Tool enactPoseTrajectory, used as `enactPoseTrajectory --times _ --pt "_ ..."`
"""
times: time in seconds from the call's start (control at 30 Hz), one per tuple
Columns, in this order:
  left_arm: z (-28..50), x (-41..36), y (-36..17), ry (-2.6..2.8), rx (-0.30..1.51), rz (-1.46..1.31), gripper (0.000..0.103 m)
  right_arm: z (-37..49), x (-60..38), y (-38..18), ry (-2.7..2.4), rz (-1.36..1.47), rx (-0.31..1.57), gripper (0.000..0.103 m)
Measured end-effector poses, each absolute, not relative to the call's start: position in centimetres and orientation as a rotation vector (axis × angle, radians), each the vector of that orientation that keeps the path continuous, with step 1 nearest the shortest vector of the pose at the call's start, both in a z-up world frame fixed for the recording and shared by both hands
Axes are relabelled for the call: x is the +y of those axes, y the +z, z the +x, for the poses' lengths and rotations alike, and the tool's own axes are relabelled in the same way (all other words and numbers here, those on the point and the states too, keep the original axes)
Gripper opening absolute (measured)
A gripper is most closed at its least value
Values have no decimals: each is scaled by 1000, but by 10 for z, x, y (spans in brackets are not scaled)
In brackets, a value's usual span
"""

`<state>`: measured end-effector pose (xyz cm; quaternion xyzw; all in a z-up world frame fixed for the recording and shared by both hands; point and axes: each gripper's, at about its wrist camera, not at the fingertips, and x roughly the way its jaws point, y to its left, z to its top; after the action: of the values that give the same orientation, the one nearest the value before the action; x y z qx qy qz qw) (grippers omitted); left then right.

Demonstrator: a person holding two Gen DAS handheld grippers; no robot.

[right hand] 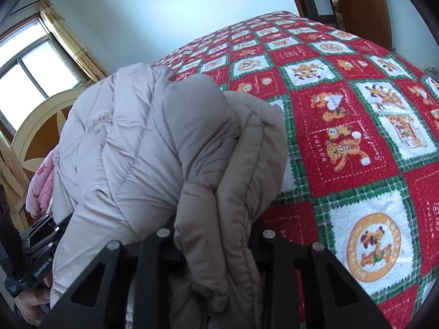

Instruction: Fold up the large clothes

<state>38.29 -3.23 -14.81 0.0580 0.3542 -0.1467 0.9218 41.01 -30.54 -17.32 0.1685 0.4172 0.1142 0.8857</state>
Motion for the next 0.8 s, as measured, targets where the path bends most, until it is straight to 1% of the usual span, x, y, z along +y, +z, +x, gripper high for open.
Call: enactPoseTrajectory --times 0.2,0.4,0.8 --pt "359 -7 -115 -285 658 107 24 397 -293 -160 291 369 846 27" --pt "329 40 -87 -227 607 118 24 388 -246 -141 387 353 820 27" --pt "282 164 -74 -49 585 59 23 388 -113 -122 613 249 824 23"
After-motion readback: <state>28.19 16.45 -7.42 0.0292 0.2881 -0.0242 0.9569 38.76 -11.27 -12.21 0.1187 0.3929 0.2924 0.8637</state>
